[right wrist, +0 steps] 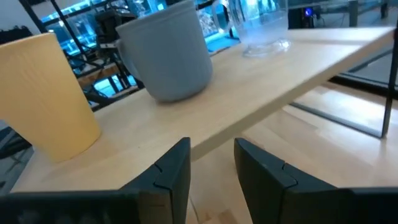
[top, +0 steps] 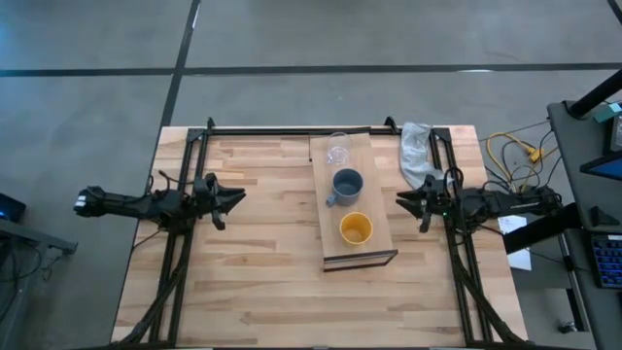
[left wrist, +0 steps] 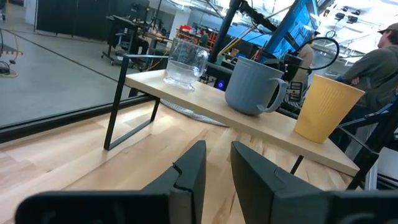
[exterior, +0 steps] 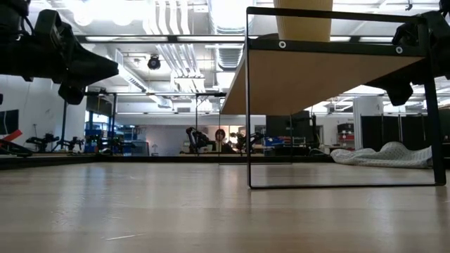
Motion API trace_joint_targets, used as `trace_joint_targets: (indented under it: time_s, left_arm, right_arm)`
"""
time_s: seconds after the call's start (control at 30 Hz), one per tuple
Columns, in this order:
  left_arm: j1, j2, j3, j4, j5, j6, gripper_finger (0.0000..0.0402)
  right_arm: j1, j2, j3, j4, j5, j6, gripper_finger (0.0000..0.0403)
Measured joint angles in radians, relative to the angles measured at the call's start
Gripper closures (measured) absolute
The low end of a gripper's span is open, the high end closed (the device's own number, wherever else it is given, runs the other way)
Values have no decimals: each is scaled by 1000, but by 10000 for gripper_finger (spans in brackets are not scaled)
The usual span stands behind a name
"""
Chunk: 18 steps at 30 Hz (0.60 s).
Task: Stack small to large cups/mugs on shelf
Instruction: Return to Home Position
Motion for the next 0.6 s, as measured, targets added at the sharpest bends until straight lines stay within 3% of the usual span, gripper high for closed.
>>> trace_joint_targets:
  time_s: [0.37, 0.6]
  left_arm:
    - [0, 34, 0, 8, 0, -1, 340]
    - [0, 56, 0, 8, 1, -1, 340]
  right_arm:
    - [0, 27, -3, 8, 0, -24, 284]
    - [0, 58, -3, 7, 0, 47, 284]
